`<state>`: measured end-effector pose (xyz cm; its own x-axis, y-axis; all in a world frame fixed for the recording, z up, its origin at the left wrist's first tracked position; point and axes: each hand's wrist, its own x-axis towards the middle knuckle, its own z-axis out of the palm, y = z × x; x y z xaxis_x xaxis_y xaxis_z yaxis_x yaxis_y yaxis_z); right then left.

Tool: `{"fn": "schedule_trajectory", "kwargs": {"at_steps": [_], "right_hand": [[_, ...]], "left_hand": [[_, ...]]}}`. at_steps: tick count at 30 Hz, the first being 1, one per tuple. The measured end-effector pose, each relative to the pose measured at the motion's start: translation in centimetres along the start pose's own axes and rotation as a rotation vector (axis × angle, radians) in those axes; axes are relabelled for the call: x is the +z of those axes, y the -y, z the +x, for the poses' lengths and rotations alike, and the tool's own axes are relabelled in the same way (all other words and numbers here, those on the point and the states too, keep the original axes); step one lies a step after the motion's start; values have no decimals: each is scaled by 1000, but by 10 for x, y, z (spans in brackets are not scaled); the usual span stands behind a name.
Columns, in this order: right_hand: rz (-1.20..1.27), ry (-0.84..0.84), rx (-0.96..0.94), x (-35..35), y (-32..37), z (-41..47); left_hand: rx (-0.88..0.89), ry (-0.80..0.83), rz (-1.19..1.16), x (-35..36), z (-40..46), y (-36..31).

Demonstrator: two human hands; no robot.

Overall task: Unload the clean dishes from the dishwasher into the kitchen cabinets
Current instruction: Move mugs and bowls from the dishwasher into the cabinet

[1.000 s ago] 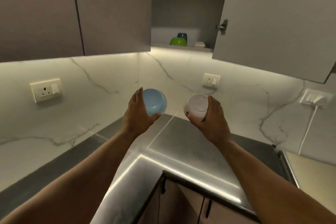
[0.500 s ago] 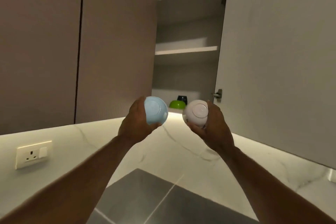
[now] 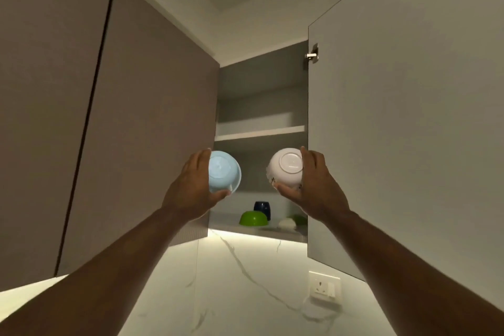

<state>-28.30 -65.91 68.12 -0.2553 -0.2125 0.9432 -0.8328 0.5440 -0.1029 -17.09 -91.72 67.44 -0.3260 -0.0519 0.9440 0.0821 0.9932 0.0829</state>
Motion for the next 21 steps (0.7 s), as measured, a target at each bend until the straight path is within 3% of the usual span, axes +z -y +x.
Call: {"fn": "schedule_trajectory", "kwargs": {"at_steps": [7, 21], "right_hand": [[-12, -27, -34, 16, -22, 49], [-197, -30, -77, 58, -47, 168]], "left_hand": [[87, -73, 2, 19, 46, 8], [70, -158, -101, 98, 162, 51]]}}
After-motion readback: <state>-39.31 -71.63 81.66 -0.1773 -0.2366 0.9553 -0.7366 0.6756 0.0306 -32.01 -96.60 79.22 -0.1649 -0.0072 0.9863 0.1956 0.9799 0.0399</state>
